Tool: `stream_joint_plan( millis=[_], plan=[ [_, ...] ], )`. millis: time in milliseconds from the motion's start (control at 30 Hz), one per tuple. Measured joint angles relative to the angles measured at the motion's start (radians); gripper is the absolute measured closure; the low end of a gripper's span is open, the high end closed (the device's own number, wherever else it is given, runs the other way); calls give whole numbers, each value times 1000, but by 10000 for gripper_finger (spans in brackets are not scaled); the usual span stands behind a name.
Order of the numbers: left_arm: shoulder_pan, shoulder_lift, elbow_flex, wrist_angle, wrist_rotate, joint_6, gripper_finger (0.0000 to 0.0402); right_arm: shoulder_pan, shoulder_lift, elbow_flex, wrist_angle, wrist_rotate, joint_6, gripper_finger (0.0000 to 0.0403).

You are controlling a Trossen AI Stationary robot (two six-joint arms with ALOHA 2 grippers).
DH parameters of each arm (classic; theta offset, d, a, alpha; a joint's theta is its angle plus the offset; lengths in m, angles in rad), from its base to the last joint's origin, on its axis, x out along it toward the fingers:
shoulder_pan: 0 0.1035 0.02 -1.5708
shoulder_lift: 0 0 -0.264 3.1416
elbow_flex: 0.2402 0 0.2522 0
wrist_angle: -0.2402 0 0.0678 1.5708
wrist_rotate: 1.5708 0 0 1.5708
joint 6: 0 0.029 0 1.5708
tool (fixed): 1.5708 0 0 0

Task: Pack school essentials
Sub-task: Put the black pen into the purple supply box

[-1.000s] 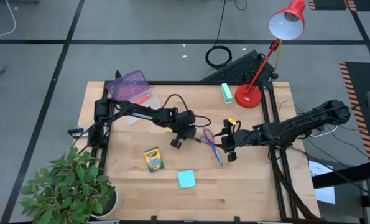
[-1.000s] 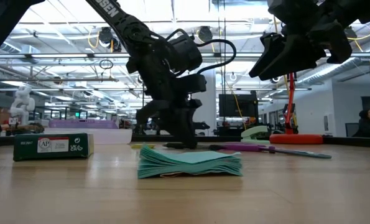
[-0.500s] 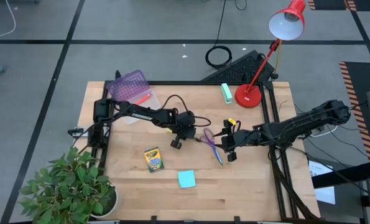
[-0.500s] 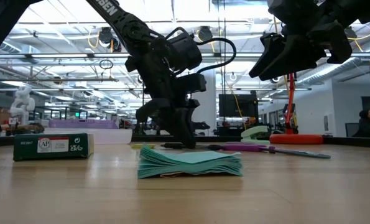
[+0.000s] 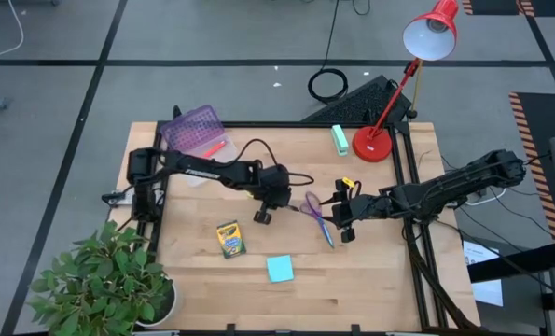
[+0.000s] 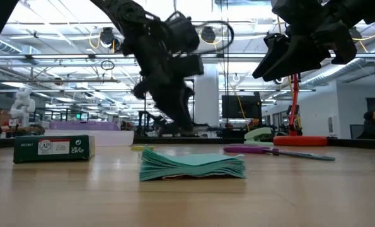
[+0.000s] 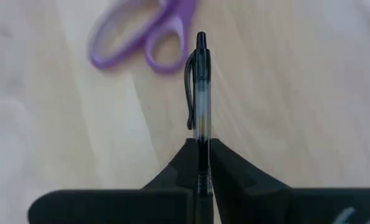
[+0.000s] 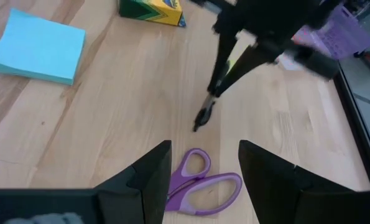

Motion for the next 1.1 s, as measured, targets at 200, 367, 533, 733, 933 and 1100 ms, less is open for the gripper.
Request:
stream_joint_plan(
  millis=[200, 367, 533, 733, 933, 1100],
  plan=[
    [-12, -99, 0, 2, -101, -68, 375, 0, 0, 0, -1, 1, 0, 222],
    [-8, -191, 1, 1, -155, -126, 375, 0, 0, 0, 1, 4, 8, 222],
    [-8, -287, 2, 16, -168, -144, 375, 0, 0, 0, 4, 6, 8, 222],
    [16, -382, 2, -3, -171, -206, 376, -2, 0, 0, 4, 7, 15, 222],
    [38, -419, 2, 4, -171, -261, 376, -2, 0, 0, 2, 6, 15, 222],
    [37, -419, 2, -23, -171, -277, 376, -2, 0, 0, -2, 5, 16, 222]
  ],
)
